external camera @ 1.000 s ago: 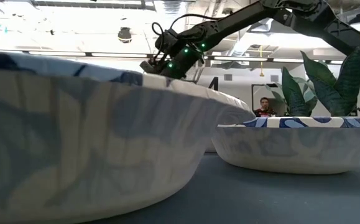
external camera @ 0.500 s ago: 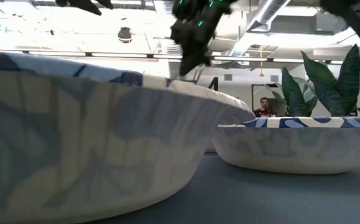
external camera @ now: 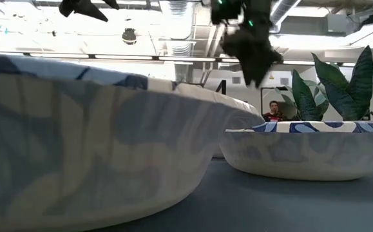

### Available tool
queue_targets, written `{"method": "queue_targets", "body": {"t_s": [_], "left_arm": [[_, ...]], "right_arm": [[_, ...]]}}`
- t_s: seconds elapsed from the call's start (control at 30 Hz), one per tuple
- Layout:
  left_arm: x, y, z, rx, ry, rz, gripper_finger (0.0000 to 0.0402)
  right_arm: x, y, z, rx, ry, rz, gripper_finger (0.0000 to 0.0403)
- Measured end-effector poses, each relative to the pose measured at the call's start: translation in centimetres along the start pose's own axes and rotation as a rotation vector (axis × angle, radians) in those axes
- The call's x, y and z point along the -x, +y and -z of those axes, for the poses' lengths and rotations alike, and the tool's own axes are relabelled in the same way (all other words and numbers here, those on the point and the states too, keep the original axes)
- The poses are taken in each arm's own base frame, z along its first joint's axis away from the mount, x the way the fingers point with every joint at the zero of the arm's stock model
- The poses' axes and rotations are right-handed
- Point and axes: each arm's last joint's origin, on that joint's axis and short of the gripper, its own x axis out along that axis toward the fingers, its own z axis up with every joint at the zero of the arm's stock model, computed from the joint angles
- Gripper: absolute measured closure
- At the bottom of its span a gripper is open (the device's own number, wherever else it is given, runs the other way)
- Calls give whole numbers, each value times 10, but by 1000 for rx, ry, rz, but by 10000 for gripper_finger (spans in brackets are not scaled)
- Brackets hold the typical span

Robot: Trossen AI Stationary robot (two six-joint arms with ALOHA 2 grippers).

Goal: Place and stack bowls onto a shelf
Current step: Put the white bowl on the shelf

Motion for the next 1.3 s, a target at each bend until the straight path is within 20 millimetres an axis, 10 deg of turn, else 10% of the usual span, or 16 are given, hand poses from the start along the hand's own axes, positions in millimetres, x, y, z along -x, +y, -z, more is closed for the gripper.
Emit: {"method": "queue_targets", "body": {"t_s": [0.57, 0.97, 1.3], "left_arm": [[-1, 4, 2, -15, 35, -10, 147], [-2, 6, 3, -15, 42, -29, 147], [-2, 6, 2, -15, 41, -31, 147]], "right_arm": [[-111, 10, 36, -224, -68, -273, 148], [-111, 11, 35, -312, -58, -290, 378], [-79, 12, 18, -259, -83, -437, 382]]}}
